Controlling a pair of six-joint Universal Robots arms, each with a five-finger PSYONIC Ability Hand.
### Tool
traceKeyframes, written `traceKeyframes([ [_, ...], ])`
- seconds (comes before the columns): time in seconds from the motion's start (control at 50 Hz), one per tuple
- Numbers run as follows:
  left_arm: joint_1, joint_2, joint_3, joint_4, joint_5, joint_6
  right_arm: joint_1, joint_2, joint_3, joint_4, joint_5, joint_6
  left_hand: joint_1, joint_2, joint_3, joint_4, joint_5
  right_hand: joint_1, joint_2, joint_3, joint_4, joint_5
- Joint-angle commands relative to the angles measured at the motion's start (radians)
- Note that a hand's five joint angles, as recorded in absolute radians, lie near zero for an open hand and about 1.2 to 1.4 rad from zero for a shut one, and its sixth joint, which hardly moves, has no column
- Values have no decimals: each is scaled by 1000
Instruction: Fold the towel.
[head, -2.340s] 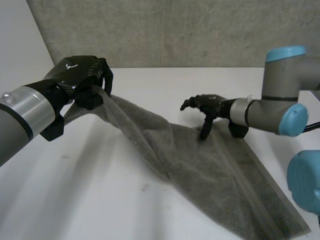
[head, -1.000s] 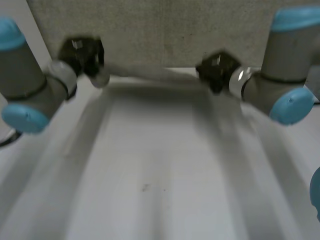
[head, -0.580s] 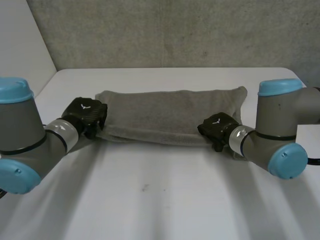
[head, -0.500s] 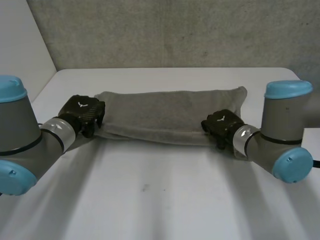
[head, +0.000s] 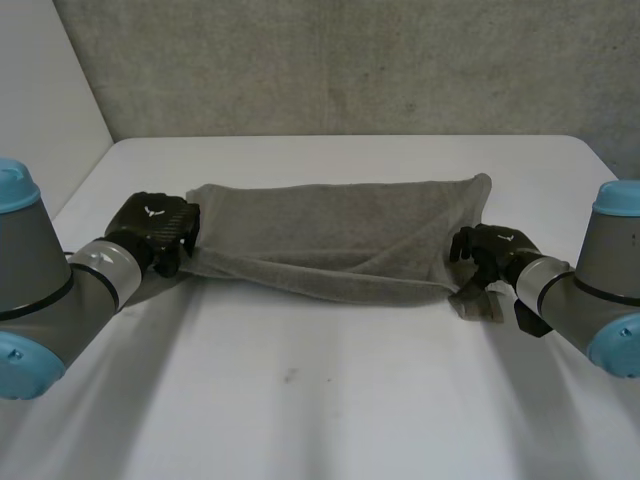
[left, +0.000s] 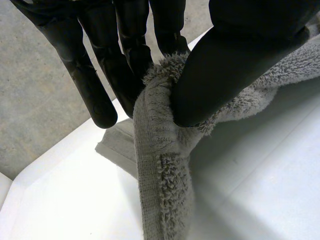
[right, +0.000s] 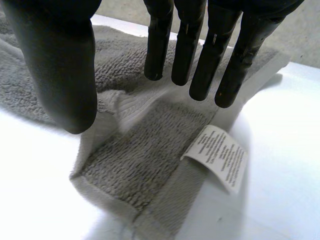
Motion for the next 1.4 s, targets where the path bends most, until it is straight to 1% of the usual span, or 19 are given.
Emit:
traceKeyframes([
  [0.02,1,0,-10,14,0,-8,2,1,12,5,-28,60,214,178,179,177,194,-23,-57,-34,-29,-5],
  [0.34,16,0,-14,15,0,-29,16,16,43,-32,-41,98,214,178,179,177,194,-15,-48,-25,-20,4],
  [0.4,16,0,-22,17,0,-31,18,33,35,-55,-35,98,214,178,179,177,194,103,69,93,97,121],
  [0.44,18,0,-27,17,0,-29,18,42,23,-76,-32,98,214,178,179,177,194,488,455,478,483,506],
  [0.46,18,0,-27,17,0,-29,18,42,23,-76,-32,98,214,178,179,177,194,490,457,480,485,509],
  [0.48,18,0,-28,17,0,-29,18,44,16,-87,-30,97,214,178,179,177,194,749,716,739,744,767],
  [0.5,16,-3,-30,17,0,-29,16,42,12,-96,-28,93,214,178,179,177,194,812,778,802,806,830],
  [0.64,16,-12,-62,15,3,-26,7,-39,22,-122,-2,45,214,178,179,177,194,812,779,802,807,830],
  [0.66,15,-9,-71,15,2,-26,16,-65,31,-125,-7,0,-70,-106,-106,-108,-90,812,779,802,807,830],
  [0.68,15,-9,-71,15,2,-26,16,-65,31,-126,-7,0,-73,-109,-109,-111,-93,812,779,802,807,830],
  [0.72,13,-5,-85,20,2,-26,18,-106,58,-118,-4,-128,-451,-487,-486,-488,-471,812,779,802,807,830],
  [0.92,21,-17,-88,87,-8,-32,19,-157,137,-115,2,-384,-672,-708,-707,-710,-692,812,779,802,807,830],
  [1.12,41,-34,-108,98,-12,-49,10,-160,131,-103,2,-390,-631,-667,-666,-668,-651,812,779,802,807,830],
  [1.16,42,-26,-109,103,-11,-58,9,-160,129,-101,2,-390,-531,-567,-567,-569,-551,812,779,802,807,830],
  [1.2,44,-17,-111,103,-6,-83,7,-160,131,-99,1,-390,73,37,38,36,53,812,779,802,807,830],
  [1.28,52,4,-116,103,-1,-114,7,-156,131,-99,1,-391,214,178,179,177,194,812,779,802,807,830],
  [1.34,58,27,-122,103,0,-144,7,-151,131,-99,1,-393,-38,-74,-73,-75,-58,812,779,802,807,830],
  [1.38,56,29,-129,104,2,-161,9,-145,129,-99,1,-394,-535,-571,-571,-573,-555,812,779,802,807,830],
  [1.4,56,29,-129,104,2,-161,9,-145,129,-99,1,-394,-537,-573,-572,-574,-557,812,779,802,807,830],
])
